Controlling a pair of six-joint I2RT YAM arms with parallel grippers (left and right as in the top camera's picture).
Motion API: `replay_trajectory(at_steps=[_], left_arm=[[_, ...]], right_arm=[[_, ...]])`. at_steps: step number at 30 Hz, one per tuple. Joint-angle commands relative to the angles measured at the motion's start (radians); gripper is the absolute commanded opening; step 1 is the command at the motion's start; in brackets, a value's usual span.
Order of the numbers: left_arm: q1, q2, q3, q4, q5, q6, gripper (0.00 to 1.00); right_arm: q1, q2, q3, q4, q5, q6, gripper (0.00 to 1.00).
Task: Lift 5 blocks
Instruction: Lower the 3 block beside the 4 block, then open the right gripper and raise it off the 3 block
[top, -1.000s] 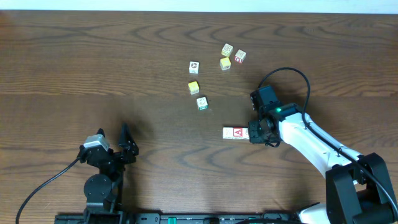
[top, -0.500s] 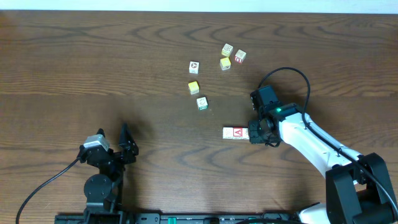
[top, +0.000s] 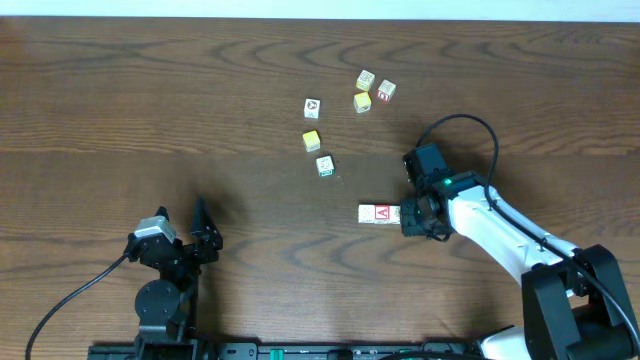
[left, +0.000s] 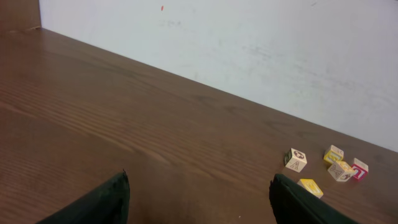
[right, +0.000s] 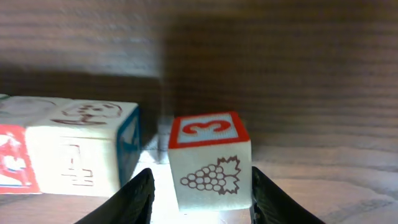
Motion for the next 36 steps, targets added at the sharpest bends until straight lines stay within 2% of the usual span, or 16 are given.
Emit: replay_trajectory(at_steps=[1, 23, 36], left_arm=[[0.002, -0.001, -0.018, -0.040, -0.013, -0.002, 0.72], [0.002, -0.001, -0.018, -0.040, -0.013, -0.002, 0.73], [0.002, -0.001, -0.018, -0.040, -0.013, -0.002, 0.73]], right_arm=[[0.009, 0.001, -0.009, 0.009, 0.005, 0.014, 0.45], [0.007, 0.001, -0.004, -0.012, 0.014, 0.014, 0.45], [0.006, 0.001, 0.003, 0.021, 0.065, -0.001, 0.51]])
